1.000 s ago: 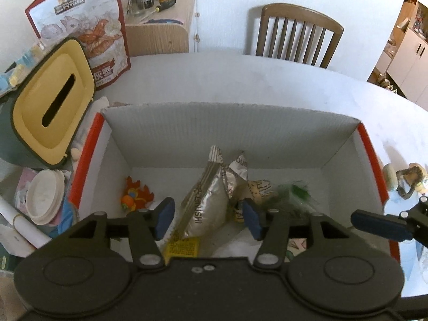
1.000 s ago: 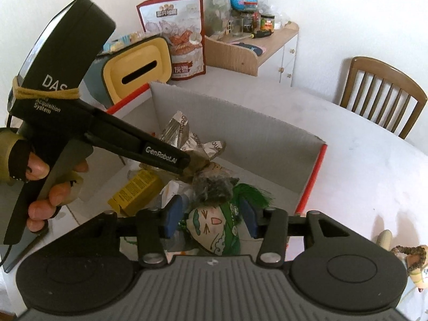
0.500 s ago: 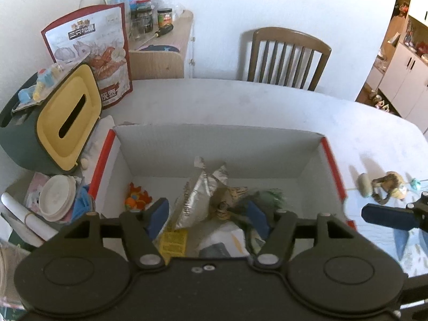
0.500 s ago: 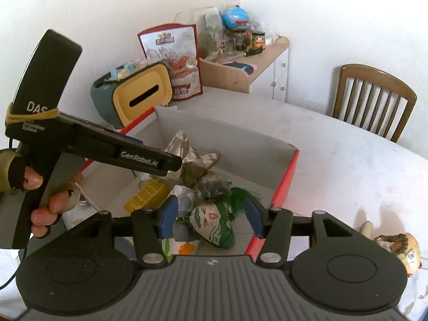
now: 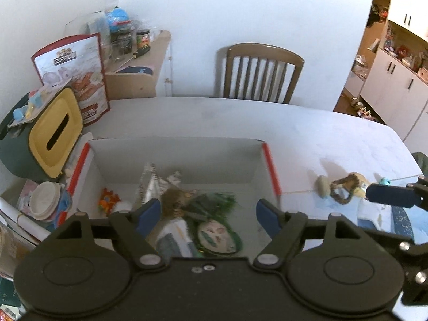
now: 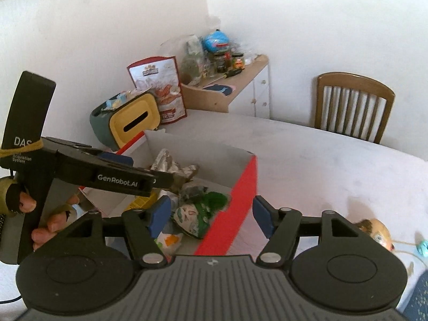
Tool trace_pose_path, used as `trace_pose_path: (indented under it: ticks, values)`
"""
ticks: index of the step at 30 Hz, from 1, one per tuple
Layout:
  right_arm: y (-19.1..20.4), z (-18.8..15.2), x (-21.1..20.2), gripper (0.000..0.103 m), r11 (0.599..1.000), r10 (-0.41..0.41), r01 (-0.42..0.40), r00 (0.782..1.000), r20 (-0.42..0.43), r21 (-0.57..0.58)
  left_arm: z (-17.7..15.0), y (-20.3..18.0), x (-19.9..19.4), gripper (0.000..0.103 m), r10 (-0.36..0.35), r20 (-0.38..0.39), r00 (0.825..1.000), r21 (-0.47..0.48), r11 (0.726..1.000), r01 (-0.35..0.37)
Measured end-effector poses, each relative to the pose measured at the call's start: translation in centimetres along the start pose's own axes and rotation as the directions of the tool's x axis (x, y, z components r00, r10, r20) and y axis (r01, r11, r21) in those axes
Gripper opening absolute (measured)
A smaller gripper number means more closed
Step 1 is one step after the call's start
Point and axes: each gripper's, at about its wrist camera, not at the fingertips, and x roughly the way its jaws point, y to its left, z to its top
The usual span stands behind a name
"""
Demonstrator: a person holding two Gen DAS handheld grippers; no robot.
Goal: Organize objects
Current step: 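Move both tools back over the table toward the cream roller and teal clip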
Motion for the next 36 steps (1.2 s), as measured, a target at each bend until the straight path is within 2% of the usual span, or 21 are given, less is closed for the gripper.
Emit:
trace_pose_path:
  ticks: [19,23,30,36]
  values:
    - [-9.2,-3.9,-8.2,0.078,0.992,-0.086,0.080,0.995,0.054,0.099,-1.6,-11.1,-1.3,0.093,-0.086,0.022,0.996,0.102,0.991,0.084]
    - [-11.2,-4.6,-9.5,0.078,0.989,-0.106,0.099,0.993,0.057,0.108,-1.8,-13.2,-1.3,0.100,-0.110,0.024,0.994,0.114,0.988,0.107]
    - [-15.2,-6.3,-11.3,0.081,0.980,-0.148,0.138,0.987,0.057,0.144,-1.9,-17.2,-0.7,0.102,-0.153,0.024,0.988,0.144,0.978,0.148]
    - [-18.3,-7.2,-12.0,0.083,0.972,-0.180,0.170,0.983,0.046,0.165,-1.9,-19.6,0.8,0.102,-0.157,0.005,0.988,0.144,0.978,0.154]
